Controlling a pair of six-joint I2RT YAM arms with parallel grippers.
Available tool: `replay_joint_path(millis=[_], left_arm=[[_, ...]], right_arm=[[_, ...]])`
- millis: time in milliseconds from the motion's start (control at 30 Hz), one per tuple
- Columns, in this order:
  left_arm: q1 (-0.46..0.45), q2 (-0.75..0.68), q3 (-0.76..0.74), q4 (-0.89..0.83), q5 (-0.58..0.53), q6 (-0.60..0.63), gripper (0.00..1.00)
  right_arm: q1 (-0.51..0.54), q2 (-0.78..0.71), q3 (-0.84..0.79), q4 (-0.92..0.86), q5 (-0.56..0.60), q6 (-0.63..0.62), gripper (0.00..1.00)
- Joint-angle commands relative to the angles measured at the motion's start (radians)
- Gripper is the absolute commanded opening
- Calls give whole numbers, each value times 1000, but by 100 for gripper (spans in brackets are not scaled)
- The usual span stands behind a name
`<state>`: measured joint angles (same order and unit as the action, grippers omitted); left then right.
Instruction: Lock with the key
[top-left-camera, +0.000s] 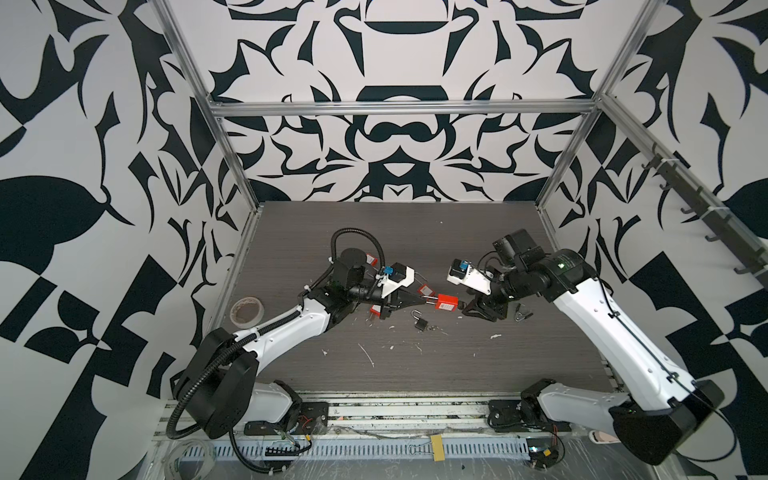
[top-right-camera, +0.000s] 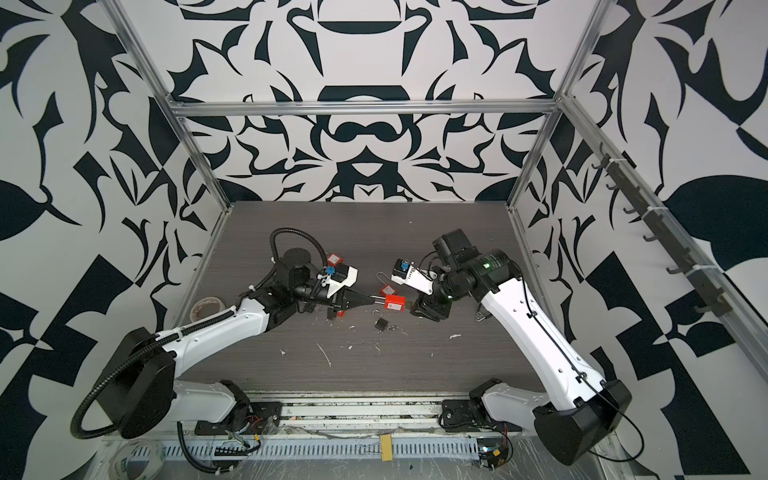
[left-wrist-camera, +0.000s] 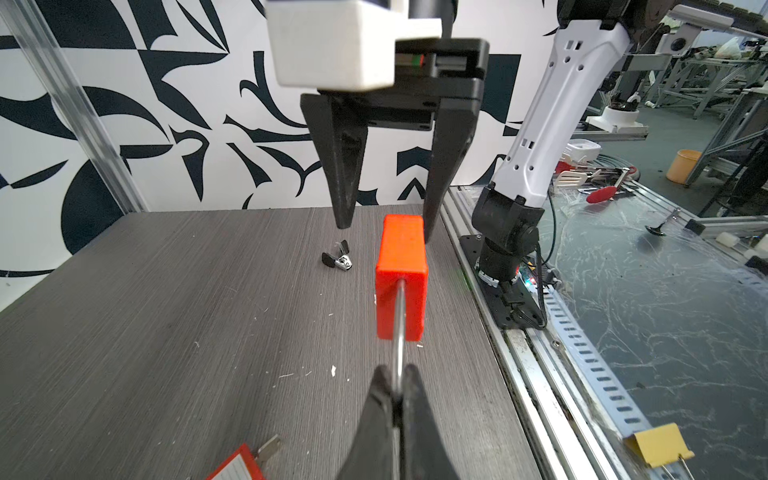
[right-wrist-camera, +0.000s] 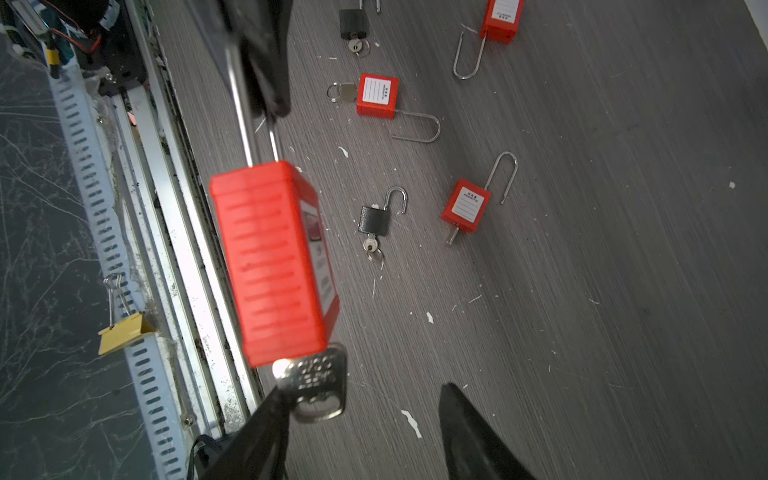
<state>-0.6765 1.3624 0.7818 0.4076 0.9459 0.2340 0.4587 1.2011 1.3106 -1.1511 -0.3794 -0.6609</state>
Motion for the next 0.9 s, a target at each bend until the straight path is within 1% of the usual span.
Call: replay_joint_path(millis=[0, 167, 267, 367, 433, 500, 600, 700, 767, 867], left_arm=[[-9, -5, 13, 40, 29, -20, 0], [-15, 4, 11, 46, 27, -26, 0], [-15, 5, 8, 49, 18, -27, 0], [-15, 4, 9, 53, 9, -27, 0], [-16, 3, 11, 53, 7, -26, 0], [-15, 8, 14, 53, 7, -25, 0], [-15, 20, 19, 49, 14, -25, 0], [-15, 29, 26, 42, 17, -23, 0], [-15, 35, 30, 40, 24, -22, 0], [-15, 36, 31, 42, 25, -22, 0]], right_arm=[[-3, 5, -25, 82, -11, 4, 58], [-3, -32, -87, 202, 18, -10, 57], [-2, -67, -131, 237, 26, -66, 57], [-2, -108, -165, 228, 27, -123, 55], [-2, -126, -184, 182, 29, -170, 53], [-2, -135, -184, 135, 34, -204, 49], [-3, -172, -177, 132, 1, -195, 50], [-2, -196, -158, 145, -8, -164, 51], [-3, -183, -124, 150, -30, -141, 49], [-3, -151, -94, 141, -68, -140, 45]])
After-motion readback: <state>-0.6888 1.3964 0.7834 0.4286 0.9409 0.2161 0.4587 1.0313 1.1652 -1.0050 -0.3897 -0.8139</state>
